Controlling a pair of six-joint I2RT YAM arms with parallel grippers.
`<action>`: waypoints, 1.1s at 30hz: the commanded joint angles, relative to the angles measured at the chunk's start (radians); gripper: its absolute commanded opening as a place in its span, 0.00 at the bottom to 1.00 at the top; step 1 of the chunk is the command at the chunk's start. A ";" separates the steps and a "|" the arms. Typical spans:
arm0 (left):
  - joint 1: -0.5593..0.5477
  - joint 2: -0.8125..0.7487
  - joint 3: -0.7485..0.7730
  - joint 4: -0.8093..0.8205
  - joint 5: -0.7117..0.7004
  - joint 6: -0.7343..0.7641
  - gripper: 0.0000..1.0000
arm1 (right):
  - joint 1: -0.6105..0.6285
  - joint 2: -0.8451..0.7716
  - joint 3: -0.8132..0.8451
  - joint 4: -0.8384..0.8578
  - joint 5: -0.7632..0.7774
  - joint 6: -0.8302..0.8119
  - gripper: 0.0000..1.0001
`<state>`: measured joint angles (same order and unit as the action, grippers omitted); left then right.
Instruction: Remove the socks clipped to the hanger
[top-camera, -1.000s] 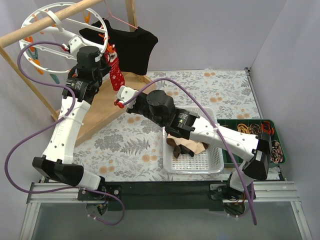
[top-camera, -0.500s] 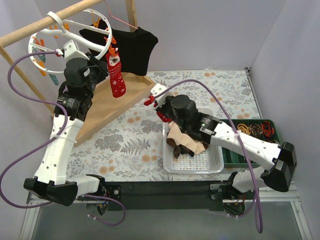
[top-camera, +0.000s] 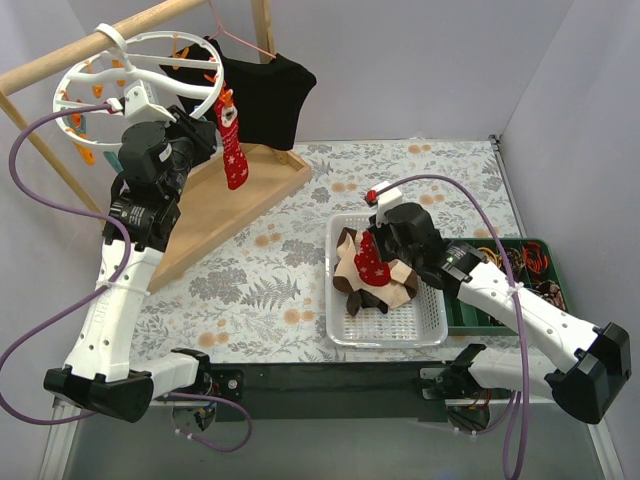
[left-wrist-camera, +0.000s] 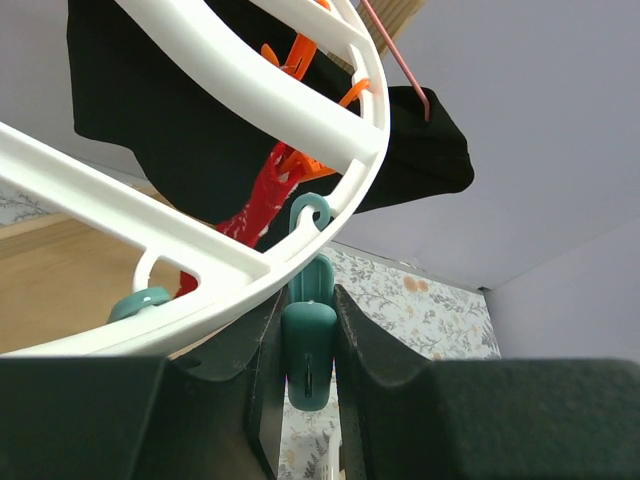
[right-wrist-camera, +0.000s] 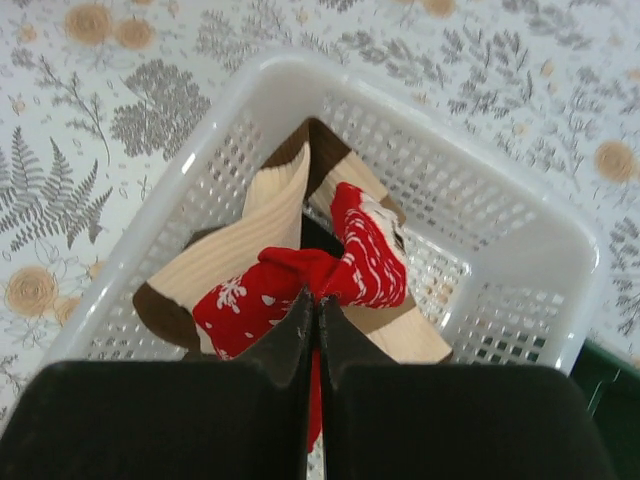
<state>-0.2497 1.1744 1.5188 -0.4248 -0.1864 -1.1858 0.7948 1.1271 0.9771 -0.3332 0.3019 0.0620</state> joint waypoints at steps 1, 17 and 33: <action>0.004 -0.021 -0.005 0.000 0.054 0.014 0.00 | -0.016 -0.049 -0.035 -0.096 -0.046 0.130 0.01; 0.007 -0.033 -0.005 -0.011 0.077 -0.001 0.00 | -0.019 0.190 0.280 0.031 -0.141 -0.047 0.84; 0.009 -0.036 0.020 -0.019 0.108 -0.012 0.00 | -0.037 0.813 0.906 0.502 -0.632 -0.068 0.97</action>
<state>-0.2375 1.1660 1.5188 -0.4225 -0.1429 -1.1942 0.7654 1.8675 1.7748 -0.0223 -0.1753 -0.0181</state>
